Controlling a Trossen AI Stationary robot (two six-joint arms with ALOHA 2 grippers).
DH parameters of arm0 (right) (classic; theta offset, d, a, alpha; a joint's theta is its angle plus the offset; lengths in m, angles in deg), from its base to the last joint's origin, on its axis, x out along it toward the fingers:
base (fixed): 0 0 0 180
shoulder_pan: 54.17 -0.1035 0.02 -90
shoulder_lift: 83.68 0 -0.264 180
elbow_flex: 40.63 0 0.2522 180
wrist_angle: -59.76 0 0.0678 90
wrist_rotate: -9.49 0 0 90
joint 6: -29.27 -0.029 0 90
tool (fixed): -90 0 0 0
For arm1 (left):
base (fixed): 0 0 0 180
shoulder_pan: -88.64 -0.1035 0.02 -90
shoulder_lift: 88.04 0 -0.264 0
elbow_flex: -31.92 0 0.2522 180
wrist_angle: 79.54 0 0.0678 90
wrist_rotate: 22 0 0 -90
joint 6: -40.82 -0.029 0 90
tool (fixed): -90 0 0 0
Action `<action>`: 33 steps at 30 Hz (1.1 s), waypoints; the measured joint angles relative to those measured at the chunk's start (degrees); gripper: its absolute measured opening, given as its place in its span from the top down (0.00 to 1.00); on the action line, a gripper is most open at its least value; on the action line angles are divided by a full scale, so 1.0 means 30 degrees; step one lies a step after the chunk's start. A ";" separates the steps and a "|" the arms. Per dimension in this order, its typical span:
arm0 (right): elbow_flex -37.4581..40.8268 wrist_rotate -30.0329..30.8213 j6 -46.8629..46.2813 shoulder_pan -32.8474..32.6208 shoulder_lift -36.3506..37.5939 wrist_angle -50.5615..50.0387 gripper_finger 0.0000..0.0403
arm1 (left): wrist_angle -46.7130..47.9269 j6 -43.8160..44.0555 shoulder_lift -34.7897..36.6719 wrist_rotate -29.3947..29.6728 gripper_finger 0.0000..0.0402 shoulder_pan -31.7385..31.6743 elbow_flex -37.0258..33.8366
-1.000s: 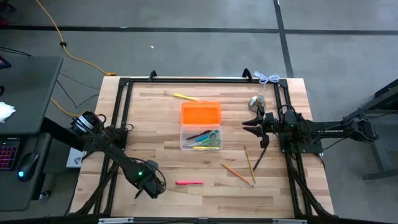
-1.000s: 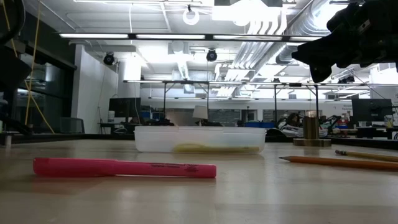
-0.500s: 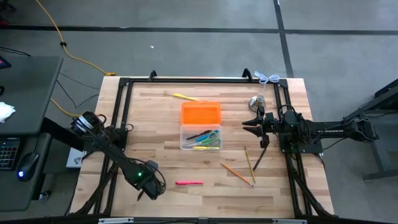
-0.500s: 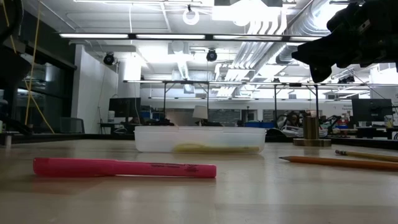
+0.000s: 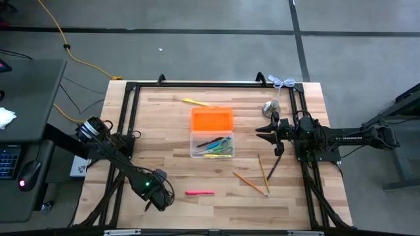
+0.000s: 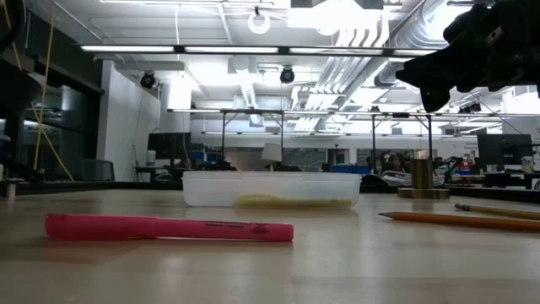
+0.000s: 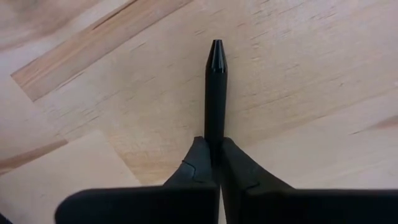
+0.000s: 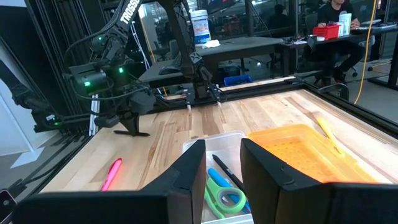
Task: Pick & place school supplies into a supply box
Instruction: Put the bottom black pen into the orange supply box
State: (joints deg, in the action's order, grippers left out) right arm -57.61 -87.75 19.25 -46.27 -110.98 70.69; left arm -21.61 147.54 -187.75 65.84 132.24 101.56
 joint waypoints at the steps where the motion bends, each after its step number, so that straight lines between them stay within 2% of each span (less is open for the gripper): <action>1: 0.0000 0.0000 0.0000 -0.0006 0.0001 0.0000 0.81 | 0.0004 0.0000 0.0103 -0.0087 0.93 -0.0012 0.0000; 12: 0.0000 0.0000 -0.0012 0.0001 -0.0004 0.0000 0.81 | 0.0310 0.0007 0.2120 -0.0152 0.94 -0.0029 -0.0073; 23: 0.0000 0.0000 -0.0066 -0.0006 0.0001 0.0000 0.81 | 0.0186 0.0012 0.5417 -0.0377 0.95 -0.0036 -0.0015; 33: 0.0000 0.0000 -0.0022 -0.0006 0.0001 0.0005 0.81 | -0.1338 0.0015 0.8077 -0.0141 0.94 -0.0036 0.0015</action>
State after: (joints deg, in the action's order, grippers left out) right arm -57.61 -87.75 19.18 -46.29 -110.97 70.70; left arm -25.62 147.58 -163.52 65.42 132.13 101.60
